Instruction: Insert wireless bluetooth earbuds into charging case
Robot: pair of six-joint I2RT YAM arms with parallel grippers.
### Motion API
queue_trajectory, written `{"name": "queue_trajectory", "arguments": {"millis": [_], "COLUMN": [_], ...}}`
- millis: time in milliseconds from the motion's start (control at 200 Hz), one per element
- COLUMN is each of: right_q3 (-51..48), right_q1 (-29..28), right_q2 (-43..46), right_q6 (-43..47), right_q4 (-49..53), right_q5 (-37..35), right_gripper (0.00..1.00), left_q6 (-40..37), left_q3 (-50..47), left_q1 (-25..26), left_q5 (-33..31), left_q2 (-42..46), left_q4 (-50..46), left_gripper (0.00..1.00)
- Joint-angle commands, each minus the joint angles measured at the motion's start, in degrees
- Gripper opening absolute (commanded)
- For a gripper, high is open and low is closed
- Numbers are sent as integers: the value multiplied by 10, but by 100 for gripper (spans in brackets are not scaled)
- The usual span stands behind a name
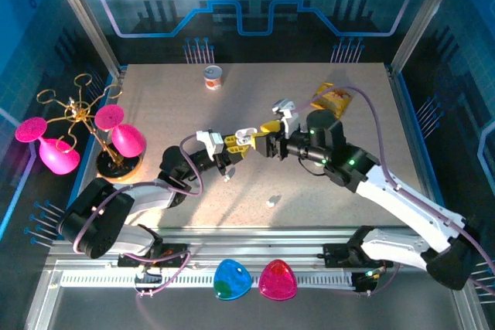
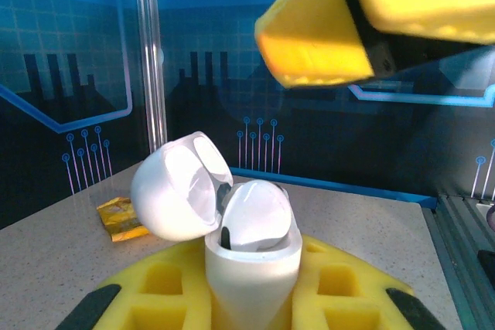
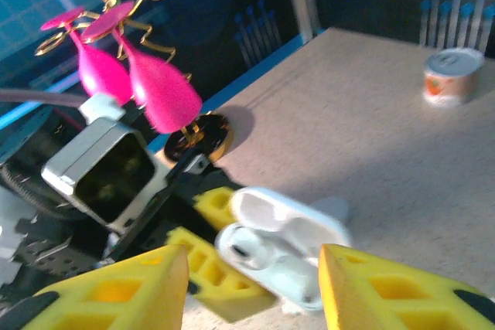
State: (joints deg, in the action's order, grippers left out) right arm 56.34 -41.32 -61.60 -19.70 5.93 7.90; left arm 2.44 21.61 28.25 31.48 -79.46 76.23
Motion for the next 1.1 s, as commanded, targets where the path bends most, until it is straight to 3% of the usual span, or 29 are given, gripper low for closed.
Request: {"name": "queue_trajectory", "arguments": {"millis": [0, 185, 425, 730, 1096], "right_q3": [-43, -91, -43, 88, 222], "right_q1": [54, 178, 274, 299, 292], "right_q2": [26, 5, -152, -378, -538], "right_q6": [-59, -102, -88, -57, -8], "right_q4": [-57, -44, 7, 69, 138], "right_q5": [-32, -37, -21, -18, 26], "right_gripper": [48, 54, 63, 63, 63], "left_q6": [-21, -20, 13, 3, 22], "left_q3": [-9, -10, -4, -10, -9], "left_q1": [-4, -5, -5, -6, -6], "left_q5": [22, 45, 95, 98, 135], "left_q2": [2, 8, 14, 45, 45], "left_q4": [33, 34, 35, -9, 20], "left_gripper": [0, 0, 1, 1, 1]}}
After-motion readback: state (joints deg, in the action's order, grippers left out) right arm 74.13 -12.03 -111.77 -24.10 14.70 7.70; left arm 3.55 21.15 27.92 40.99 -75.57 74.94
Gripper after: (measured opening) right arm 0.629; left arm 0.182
